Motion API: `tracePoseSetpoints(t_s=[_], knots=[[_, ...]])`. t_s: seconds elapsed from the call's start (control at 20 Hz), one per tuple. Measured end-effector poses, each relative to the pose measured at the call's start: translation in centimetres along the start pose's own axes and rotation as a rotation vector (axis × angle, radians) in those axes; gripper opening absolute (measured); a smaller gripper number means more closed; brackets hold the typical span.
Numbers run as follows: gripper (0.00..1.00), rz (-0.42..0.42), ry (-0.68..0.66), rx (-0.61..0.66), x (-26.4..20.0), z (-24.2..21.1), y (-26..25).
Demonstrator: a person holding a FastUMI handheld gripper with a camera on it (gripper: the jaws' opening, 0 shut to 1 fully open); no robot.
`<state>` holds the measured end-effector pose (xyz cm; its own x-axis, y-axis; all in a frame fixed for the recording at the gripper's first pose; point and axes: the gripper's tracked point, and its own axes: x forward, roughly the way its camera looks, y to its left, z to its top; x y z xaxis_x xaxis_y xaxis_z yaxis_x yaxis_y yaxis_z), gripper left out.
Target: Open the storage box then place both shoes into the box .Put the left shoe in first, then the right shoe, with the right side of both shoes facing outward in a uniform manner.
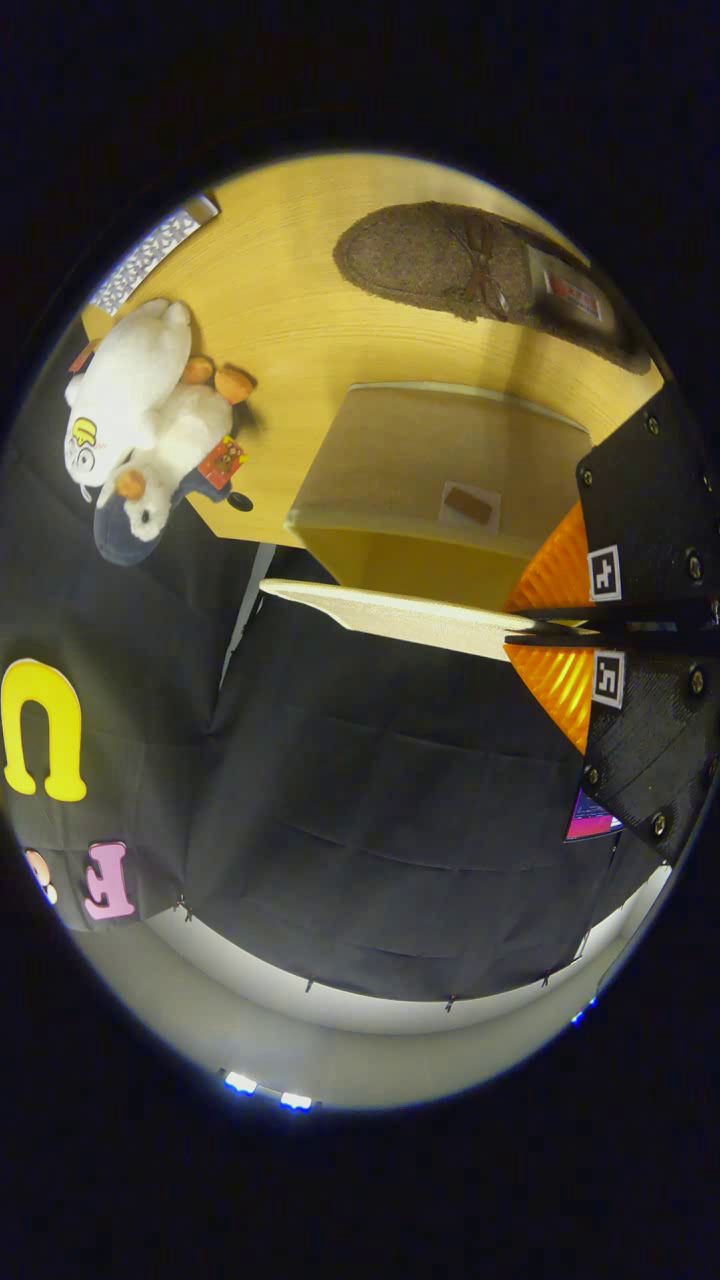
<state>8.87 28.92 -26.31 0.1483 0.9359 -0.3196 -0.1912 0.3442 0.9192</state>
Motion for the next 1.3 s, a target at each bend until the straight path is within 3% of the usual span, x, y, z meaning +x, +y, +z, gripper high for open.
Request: tracePoseSetpoints(t_s=[0.2, 0.55, 0.75, 0.9, 1.3], knots=[[0.04, -0.022, 0.014, -0.063, 0.5, 0.2, 4.0], [0.05, -0.131, 0.045, -0.164, 4.0, 0.5, 11.5], [0.06, -0.168, 0.052, -0.187, 8.7, 0.4, 14.7], [0.06, -0.153, 0.069, -0.122, 13.6, -0.9, 17.0], [0.06, -0.202, 0.094, -0.115, 25.5, -4.6, 17.3]])
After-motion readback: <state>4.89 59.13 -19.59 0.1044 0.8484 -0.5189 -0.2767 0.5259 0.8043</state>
